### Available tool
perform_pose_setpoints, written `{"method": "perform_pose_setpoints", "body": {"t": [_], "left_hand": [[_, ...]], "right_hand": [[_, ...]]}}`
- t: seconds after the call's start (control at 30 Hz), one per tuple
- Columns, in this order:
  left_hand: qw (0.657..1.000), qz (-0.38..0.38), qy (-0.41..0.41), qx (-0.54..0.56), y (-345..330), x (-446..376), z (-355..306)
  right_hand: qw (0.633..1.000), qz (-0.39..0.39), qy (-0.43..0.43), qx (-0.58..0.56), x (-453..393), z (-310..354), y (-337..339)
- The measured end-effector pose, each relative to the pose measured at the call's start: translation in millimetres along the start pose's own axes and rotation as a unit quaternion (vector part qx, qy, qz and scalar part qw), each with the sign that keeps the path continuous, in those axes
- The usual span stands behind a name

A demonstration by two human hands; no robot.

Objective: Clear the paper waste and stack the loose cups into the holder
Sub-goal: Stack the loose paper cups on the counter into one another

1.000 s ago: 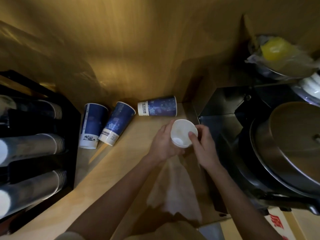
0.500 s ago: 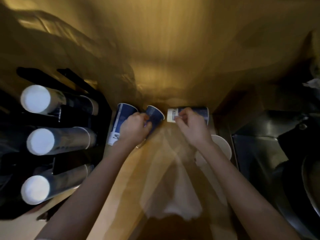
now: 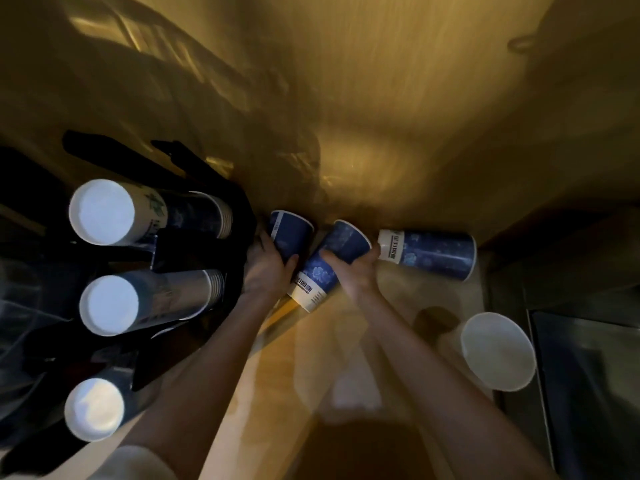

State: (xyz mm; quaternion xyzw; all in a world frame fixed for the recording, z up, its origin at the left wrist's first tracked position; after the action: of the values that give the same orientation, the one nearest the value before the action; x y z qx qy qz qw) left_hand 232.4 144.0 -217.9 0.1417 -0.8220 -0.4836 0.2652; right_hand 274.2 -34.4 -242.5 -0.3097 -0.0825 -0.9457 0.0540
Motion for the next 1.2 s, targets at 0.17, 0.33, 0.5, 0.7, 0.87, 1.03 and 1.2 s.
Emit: {"method": "perform_pose_setpoints", "body": {"t": [0.17, 0.33, 0.5, 0.7, 0.87, 1.03, 1.2], "left_hand": [[0.999, 0.003, 0.034, 0.025, -4.7, 1.7, 13.2], [0.995, 0.02, 0.058, 0.075, -1.6, 8.3, 15.8], [0.982, -0.003, 0.073, 0.174, 15.1, 30.9, 16.4], [0.967, -0.098, -0.008, 0.234, 72.4, 66.7, -5.6], [0.938, -0.181, -0.106, 0.275, 126.8, 117.2, -35.3], [0.899, -0.178, -0.202, 0.344, 143.9, 165.3, -62.4], [0.895, -0.137, -0.206, 0.372, 115.5, 168.5, -69.5]], "right_hand": [[0.999, -0.015, 0.032, -0.006, -1.6, -1.8, -0.2], [0.988, 0.039, 0.145, 0.039, 21.2, 20.8, 10.2], [0.967, 0.054, 0.237, 0.075, 64.2, 25.0, 29.2], [0.945, 0.01, 0.286, 0.158, 101.9, 3.4, 40.2], [0.935, 0.013, 0.292, 0.198, 113.9, -4.3, 39.6], [0.945, 0.02, 0.286, 0.157, 118.8, 0.3, 41.9], [0.955, 0.042, 0.268, 0.122, 116.2, 0.4, 42.7]]}}
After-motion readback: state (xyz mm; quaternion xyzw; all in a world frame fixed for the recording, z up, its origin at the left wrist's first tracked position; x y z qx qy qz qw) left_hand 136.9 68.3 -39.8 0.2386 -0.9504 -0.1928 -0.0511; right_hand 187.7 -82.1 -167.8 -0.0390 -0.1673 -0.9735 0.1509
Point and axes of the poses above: each hand's wrist, its own x-axis away from the middle knuckle, its own y-axis out of the back of the hand, z = x × y, the point moved 9 cm from there along -x, towards the middle knuckle, and after that the axes turned 3 degrees about -x, right-handed, at the moved point
